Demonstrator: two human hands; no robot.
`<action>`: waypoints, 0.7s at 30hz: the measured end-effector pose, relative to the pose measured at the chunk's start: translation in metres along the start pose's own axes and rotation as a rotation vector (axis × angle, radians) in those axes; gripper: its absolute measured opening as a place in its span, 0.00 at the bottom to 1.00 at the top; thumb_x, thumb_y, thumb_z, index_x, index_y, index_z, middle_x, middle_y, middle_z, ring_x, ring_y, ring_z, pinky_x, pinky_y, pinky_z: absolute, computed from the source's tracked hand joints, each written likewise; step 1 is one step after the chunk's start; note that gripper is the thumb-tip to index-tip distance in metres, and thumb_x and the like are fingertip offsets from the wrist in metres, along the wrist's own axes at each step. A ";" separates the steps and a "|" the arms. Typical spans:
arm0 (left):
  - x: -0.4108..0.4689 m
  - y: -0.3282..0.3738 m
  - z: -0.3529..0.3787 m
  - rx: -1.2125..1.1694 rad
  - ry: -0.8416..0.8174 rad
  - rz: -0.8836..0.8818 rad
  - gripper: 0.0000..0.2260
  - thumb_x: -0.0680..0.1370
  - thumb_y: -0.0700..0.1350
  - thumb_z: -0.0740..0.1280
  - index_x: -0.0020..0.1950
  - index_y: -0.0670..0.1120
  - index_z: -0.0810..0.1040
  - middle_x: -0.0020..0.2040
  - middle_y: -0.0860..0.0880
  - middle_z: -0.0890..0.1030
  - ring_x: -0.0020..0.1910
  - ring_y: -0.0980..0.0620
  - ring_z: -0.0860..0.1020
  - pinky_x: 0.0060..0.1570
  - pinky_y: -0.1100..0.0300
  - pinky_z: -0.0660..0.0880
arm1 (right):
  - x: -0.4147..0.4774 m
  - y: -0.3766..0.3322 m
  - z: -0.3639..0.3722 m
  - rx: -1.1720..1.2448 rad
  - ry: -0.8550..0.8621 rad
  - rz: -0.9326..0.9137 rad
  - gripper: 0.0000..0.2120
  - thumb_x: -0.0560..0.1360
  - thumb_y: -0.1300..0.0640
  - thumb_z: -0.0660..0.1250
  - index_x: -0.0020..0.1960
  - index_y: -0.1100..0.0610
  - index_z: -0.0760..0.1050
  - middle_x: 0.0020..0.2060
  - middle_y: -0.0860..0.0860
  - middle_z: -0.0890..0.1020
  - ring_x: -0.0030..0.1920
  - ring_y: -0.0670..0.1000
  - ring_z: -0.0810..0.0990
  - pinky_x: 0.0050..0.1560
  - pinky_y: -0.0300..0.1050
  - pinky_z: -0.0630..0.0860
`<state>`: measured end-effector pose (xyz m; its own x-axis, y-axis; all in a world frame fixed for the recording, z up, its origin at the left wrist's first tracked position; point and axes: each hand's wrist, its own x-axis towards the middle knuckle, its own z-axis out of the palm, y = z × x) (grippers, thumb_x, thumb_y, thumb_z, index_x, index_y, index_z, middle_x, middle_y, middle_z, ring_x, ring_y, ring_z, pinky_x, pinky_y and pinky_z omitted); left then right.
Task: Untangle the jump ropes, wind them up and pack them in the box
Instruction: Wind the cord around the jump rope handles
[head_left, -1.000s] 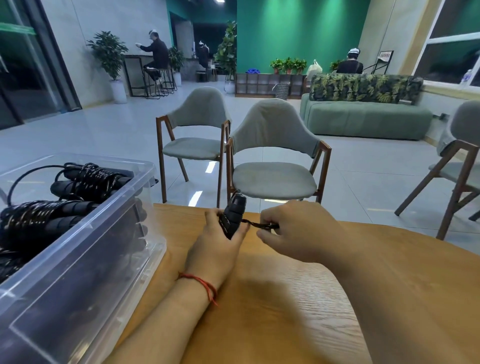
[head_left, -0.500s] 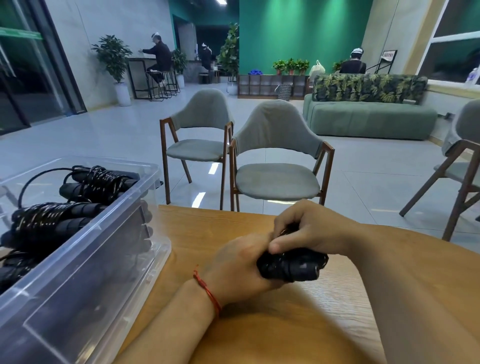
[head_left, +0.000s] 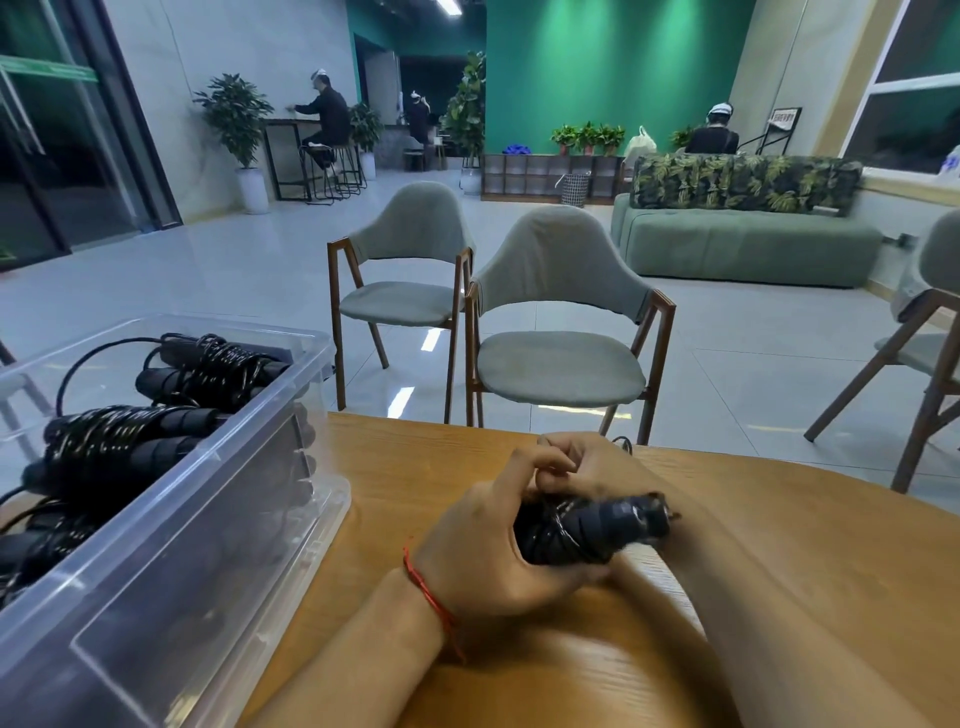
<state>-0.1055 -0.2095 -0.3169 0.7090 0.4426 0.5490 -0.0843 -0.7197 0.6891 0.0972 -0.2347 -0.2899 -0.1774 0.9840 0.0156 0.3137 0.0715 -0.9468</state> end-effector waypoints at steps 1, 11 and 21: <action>-0.001 -0.002 0.001 -0.045 0.049 -0.025 0.34 0.73 0.46 0.83 0.73 0.48 0.69 0.62 0.50 0.83 0.55 0.53 0.86 0.49 0.53 0.85 | 0.003 0.001 0.006 0.069 0.014 0.010 0.17 0.72 0.46 0.81 0.42 0.56 0.78 0.38 0.51 0.83 0.40 0.47 0.84 0.47 0.45 0.78; 0.015 -0.024 -0.014 -0.424 0.597 -0.659 0.18 0.80 0.61 0.70 0.59 0.48 0.83 0.45 0.42 0.86 0.40 0.40 0.87 0.40 0.39 0.83 | 0.007 0.017 0.039 -0.571 0.328 0.048 0.09 0.85 0.40 0.62 0.53 0.41 0.78 0.44 0.41 0.82 0.46 0.42 0.79 0.50 0.52 0.80; 0.012 -0.049 -0.025 -0.436 0.738 -0.780 0.27 0.77 0.66 0.58 0.60 0.46 0.77 0.40 0.40 0.82 0.34 0.42 0.82 0.28 0.54 0.73 | -0.009 -0.035 0.025 -0.943 0.128 -0.032 0.09 0.84 0.39 0.63 0.48 0.41 0.75 0.35 0.41 0.77 0.39 0.43 0.76 0.37 0.39 0.65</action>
<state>-0.1103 -0.1559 -0.3322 0.1056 0.9930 -0.0537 -0.1403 0.0684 0.9878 0.0644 -0.2499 -0.2654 -0.1129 0.9857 0.1249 0.9437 0.1457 -0.2969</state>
